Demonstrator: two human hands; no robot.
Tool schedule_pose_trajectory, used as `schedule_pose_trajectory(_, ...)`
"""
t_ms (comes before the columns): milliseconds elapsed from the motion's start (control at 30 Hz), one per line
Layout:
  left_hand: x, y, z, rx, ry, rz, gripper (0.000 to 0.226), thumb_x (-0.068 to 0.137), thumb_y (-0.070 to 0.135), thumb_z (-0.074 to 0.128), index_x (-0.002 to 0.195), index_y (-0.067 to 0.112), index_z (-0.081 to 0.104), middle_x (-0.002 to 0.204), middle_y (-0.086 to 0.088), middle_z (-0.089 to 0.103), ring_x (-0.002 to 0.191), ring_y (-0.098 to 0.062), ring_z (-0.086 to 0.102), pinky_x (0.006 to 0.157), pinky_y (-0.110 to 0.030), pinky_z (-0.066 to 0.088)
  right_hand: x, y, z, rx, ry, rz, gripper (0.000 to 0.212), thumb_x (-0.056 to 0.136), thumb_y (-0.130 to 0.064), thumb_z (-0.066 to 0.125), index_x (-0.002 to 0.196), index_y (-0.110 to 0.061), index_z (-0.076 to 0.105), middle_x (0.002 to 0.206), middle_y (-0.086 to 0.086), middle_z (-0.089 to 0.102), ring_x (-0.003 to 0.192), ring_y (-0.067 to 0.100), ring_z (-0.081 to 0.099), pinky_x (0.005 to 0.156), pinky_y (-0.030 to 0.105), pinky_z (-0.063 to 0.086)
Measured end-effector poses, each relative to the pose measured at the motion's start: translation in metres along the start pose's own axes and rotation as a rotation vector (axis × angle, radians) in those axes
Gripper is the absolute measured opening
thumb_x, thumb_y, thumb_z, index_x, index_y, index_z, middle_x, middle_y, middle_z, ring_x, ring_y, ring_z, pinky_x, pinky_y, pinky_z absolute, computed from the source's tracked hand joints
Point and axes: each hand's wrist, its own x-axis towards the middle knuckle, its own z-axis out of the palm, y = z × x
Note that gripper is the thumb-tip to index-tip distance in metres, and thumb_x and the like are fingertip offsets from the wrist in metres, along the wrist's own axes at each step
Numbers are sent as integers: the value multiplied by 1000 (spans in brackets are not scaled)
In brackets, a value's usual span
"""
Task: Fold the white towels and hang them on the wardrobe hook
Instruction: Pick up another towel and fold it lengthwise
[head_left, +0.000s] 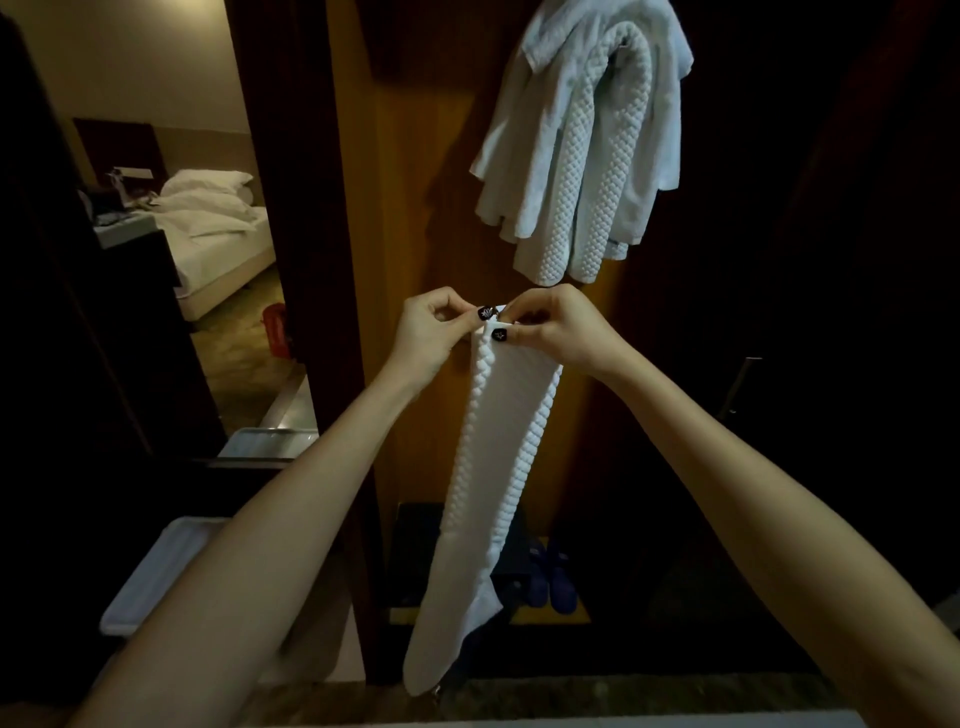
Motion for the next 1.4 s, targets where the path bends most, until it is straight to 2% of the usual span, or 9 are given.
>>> schedule_pose_trajectory(200,-2,4,2,-26,15,-4,12,84,6,70,75,2,63,72,-4,64,64,-3,61,62,-16,49,4,-3,-2,-66,-7,-20,15,82,-25,76,88,-11,74,95,-1,69,88,14,63,78,28,50)
schedule_pose_trajectory(400,-15,3,1,-164,-108,-146,13,88,9,64,100,8,69,83,-2,66,66,-1,59,55,-12,42,-4,0,4,-108,123,-64,16,84,-22,75,91,-7,74,90,-9,59,80,4,55,68,7,39)
schedule_pose_trajectory(533,-21,-1,4,-177,-112,-113,27,83,-3,66,106,11,65,92,-1,66,82,1,63,73,-14,49,-3,2,5,-169,135,-36,18,82,-28,76,87,-11,75,83,-11,55,77,5,51,65,9,36)
schedule_pose_trajectory(667,-18,-2,0,-207,-47,-159,26,86,-6,60,108,9,63,97,-6,66,89,-10,64,78,-20,52,-11,19,-14,-308,-16,52,22,89,-43,65,82,-22,69,118,2,49,116,20,40,100,35,37)
schedule_pose_trajectory(767,-15,0,-6,-188,-58,-154,27,87,-3,60,111,10,58,100,-9,67,92,-17,66,80,-25,54,-22,25,-31,-315,-167,115,36,87,-43,67,105,-12,70,140,7,41,131,23,35,110,38,32)
schedule_pose_trajectory(900,-15,0,-11,-110,-60,-114,29,87,1,62,109,18,52,101,-11,68,90,-21,67,78,-26,55,-27,16,-39,-239,-296,140,28,82,-37,75,100,-16,71,101,-4,66,90,8,61,81,32,50)
schedule_pose_trajectory(1000,-13,-1,-10,31,-16,-3,26,87,0,62,95,22,50,93,-11,61,81,-15,64,69,-21,53,-31,5,-32,-109,-296,132,18,81,-28,77,77,-13,67,69,-6,56,64,7,48,62,29,37)
schedule_pose_trajectory(1133,-4,5,-12,226,29,182,22,84,-11,55,83,11,58,80,4,58,72,5,56,69,-12,47,-31,5,-18,66,-46,105,27,80,-26,78,73,-6,61,68,-3,55,63,9,48,61,30,37)
schedule_pose_trajectory(1400,0,12,-18,293,-169,261,26,81,0,65,102,15,63,113,0,47,108,-4,49,93,-13,43,-15,-5,-23,187,290,-17,24,85,-9,71,84,-18,49,65,-15,51,56,-6,45,54,11,34)
